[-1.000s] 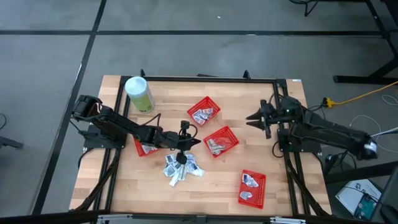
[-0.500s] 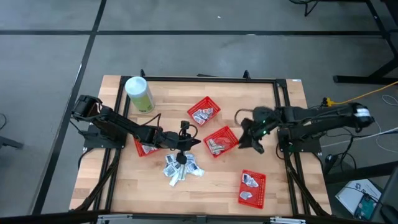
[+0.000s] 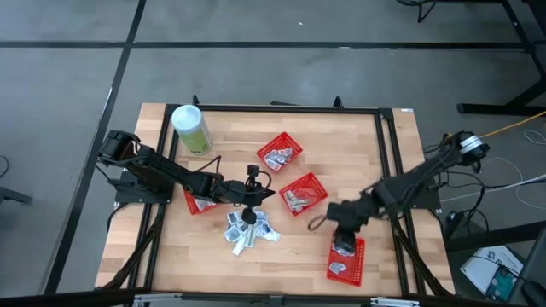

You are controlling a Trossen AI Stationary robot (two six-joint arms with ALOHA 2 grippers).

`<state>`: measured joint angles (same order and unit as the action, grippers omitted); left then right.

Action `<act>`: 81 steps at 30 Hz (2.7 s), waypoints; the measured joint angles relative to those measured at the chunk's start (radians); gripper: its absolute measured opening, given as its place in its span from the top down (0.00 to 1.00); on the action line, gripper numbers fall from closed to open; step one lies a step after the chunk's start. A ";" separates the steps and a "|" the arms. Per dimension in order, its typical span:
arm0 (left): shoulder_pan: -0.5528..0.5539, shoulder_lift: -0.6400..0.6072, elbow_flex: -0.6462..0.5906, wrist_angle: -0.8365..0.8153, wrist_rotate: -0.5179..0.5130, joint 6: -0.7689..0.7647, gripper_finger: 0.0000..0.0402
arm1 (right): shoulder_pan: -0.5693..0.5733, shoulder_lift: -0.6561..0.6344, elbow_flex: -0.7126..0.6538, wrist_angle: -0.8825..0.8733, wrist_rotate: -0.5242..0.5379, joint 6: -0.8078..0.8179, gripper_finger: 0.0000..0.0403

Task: Pick & Place First Aid Supplies
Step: Adjust the red container, then put the green bandage into the red container

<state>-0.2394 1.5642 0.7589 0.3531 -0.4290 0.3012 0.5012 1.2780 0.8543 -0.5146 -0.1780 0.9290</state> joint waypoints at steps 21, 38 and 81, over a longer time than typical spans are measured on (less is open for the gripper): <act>0.001 0.000 0.000 0.029 -0.001 0.000 0.98 | 0.158 0.306 -0.001 0.095 -0.024 0.183 0.69; 0.017 0.000 0.000 0.028 -0.001 -0.003 0.98 | -0.012 0.467 0.278 -0.050 0.113 -0.366 0.69; 0.068 -0.048 0.000 -0.039 -0.025 0.000 0.97 | -0.353 -0.520 -0.851 1.145 0.277 -0.872 0.69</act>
<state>-0.1709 1.5162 0.7593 0.3137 -0.4537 0.3008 0.1480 0.7578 0.0037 0.6303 0.0985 0.0570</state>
